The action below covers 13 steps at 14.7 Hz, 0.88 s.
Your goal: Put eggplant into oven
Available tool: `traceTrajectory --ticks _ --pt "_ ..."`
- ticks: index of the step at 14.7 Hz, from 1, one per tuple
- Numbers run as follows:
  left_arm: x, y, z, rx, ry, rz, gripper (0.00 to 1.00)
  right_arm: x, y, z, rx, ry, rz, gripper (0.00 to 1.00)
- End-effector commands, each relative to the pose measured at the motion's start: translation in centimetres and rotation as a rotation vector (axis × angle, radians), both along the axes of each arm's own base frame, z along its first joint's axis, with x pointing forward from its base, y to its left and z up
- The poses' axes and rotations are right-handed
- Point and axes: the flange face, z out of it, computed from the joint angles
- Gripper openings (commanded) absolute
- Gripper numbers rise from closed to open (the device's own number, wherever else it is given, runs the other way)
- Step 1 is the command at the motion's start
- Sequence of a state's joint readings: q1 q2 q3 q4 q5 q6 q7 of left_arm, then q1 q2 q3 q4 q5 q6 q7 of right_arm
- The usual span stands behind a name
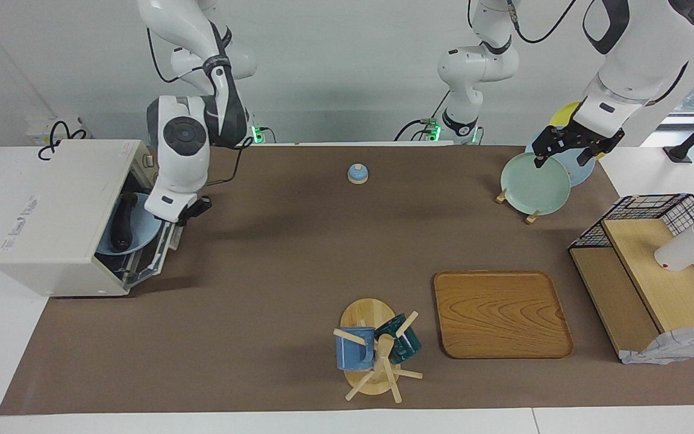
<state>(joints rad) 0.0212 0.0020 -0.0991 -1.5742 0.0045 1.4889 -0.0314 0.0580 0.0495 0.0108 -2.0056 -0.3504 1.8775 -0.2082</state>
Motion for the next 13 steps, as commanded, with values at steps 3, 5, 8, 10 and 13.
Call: traceTrajectory --ticks 3,5,8,10,13 --pt "-0.3 0.3 0.4 0.025 -0.002 -0.002 1.00 -0.4 -7.0 4.0 0.059 -0.014 -0.033 0.00" --pt "-0.3 0.3 0.4 0.025 -0.002 -0.001 1.00 -0.8 -6.9 7.5 0.138 -0.041 -0.093 0.09" --pt "-0.3 0.3 0.4 0.025 -0.002 0.001 1.00 -0.1 -5.8 14.2 0.266 -0.075 -0.152 1.00" --pt "-0.3 0.3 0.4 0.025 -0.002 0.001 1.00 0.0 -5.4 15.3 0.314 -0.096 -0.160 1.00" --pt "-0.3 0.3 0.4 0.025 -0.002 -0.002 1.00 -0.3 -4.0 15.6 0.334 -0.086 -0.195 1.00"
